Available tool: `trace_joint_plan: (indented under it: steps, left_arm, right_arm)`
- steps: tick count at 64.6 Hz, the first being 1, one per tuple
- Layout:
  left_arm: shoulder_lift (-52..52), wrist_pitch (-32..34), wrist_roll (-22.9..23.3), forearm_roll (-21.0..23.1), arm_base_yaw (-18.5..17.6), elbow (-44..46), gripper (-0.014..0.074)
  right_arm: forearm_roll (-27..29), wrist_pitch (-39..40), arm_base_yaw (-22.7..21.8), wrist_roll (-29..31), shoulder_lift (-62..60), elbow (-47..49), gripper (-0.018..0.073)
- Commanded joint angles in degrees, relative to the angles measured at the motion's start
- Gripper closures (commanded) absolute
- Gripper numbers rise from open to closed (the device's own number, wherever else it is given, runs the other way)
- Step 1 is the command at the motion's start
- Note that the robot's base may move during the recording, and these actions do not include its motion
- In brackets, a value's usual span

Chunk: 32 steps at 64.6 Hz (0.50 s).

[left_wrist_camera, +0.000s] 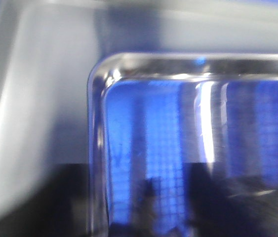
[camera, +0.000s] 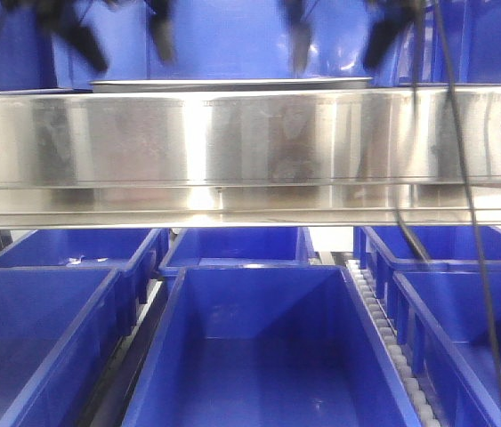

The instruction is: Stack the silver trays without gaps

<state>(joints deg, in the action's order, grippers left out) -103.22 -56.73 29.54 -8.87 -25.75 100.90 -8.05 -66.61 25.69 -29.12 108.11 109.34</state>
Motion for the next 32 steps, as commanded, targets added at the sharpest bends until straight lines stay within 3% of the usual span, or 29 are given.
trace_joint_plan:
  steps: [1, 5, 24, 32]
  left_arm:
    - [3.5, 0.1, 0.4, 0.2, -0.2, 0.6, 0.0632]
    - [5.1, 0.1, 0.4, 0.2, -0.2, 0.6, 0.0594]
    - [11.9, 0.7, 0.4, 2.6, -0.8, 0.2, 0.0608]
    - [15.2, 6.9, 0.4, -1.0, -4.3, -3.9, 0.0608]
  right_arm:
    - [-0.4, -0.8, 0.0, 0.9, -2.3, 2.4, 0.0565]
    - [-0.4, -1.1, 0.1, 1.3, -3.7, 3.3, 0.0654]
    - [1.6, -1.8, 0.1, 2.4, -12.1, 4.2, 0.0638]
    - [1.4, 2.2, 0.9, 4.2, -15.6, -0.4, 0.0638]
